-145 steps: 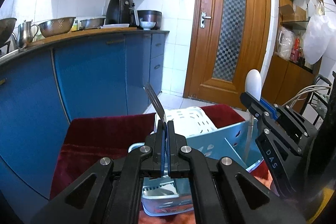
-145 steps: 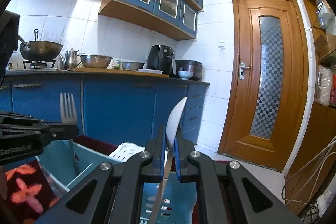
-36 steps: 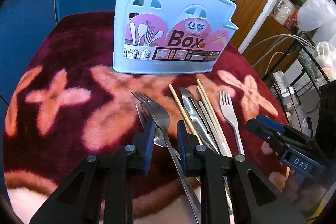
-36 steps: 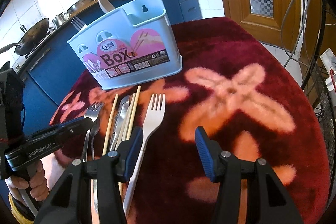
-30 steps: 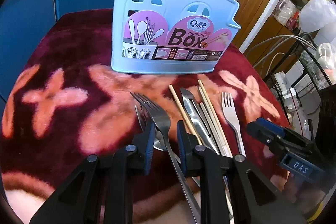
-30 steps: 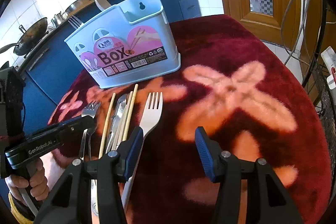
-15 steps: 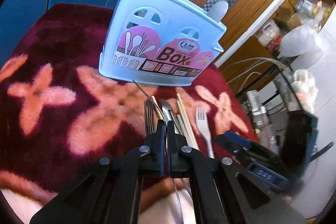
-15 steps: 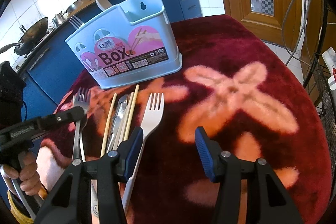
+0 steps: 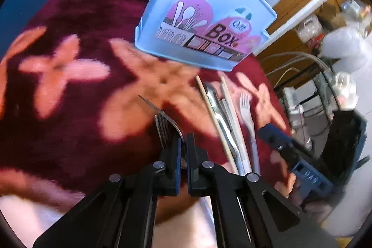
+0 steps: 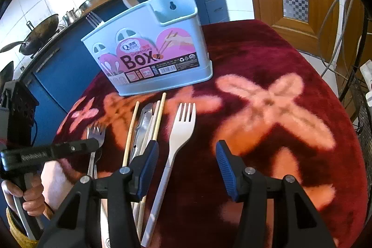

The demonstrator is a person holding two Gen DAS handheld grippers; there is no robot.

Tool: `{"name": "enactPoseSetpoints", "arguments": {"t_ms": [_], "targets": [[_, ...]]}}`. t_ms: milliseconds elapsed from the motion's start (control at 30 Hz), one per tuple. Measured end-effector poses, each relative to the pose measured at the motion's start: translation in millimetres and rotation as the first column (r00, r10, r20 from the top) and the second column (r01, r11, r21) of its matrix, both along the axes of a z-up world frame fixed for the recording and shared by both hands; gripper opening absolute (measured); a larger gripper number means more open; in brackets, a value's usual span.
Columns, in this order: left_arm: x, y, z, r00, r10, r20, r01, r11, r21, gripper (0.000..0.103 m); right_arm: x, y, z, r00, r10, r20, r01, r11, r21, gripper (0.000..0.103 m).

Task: Organize utensils
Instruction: 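Lower the left tool onto another silver fork and close on it, then close right tool on a silver fork handle while left tool holds its fork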

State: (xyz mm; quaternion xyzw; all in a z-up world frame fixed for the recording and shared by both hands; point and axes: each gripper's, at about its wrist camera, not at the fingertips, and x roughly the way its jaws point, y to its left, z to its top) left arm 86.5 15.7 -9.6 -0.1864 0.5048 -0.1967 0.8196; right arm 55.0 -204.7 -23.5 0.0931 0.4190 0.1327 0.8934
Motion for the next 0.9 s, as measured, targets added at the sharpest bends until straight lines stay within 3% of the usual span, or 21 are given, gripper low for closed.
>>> {"name": "enactPoseSetpoints", "arguments": {"t_ms": [100, 367, 433, 533, 767, 900], "targets": [[-1.9, 1.0, 0.9, 1.000, -0.022, 0.000, 0.022, 1.000, -0.009, 0.002, 1.7, 3.5, -2.6, 1.000, 0.002, -0.009, -0.002, 1.000, -0.010, 0.055], [-9.9, 19.6, 6.6, 0.999, -0.030, 0.017, 0.033, 0.973, -0.230, 0.000, -4.0, 11.0, 3.2, 1.000, 0.027, 0.006, -0.027, 1.000, 0.000, 0.055], [-10.8, 20.0, 9.4, 0.999, -0.028, 0.017, 0.031, 0.975, -0.219, 0.000, -6.6, 15.8, 5.8, 0.999, 0.045, 0.015, -0.045, 0.999, 0.002, 0.055], [-11.1, 16.9, 6.8, 1.000, -0.012, 0.005, 0.013, 0.991, -0.133, 0.000, -11.5, 26.0, 7.7, 0.996, 0.085, 0.026, -0.085, 0.996, -0.001, 0.055], [-13.2, 32.1, -3.3, 1.000, -0.009, -0.004, 0.007, 0.977, -0.215, 0.000, -29.6, 49.2, 6.7, 0.979, 0.202, 0.034, -0.202, 0.979, -0.006, 0.044], [-15.6, 34.5, -3.8, 1.000, -0.004, -0.004, 0.003, 0.980, -0.200, 0.000, -42.5, 65.6, 6.4, 0.959, 0.280, 0.032, -0.280, 0.960, -0.008, 0.041]]}}
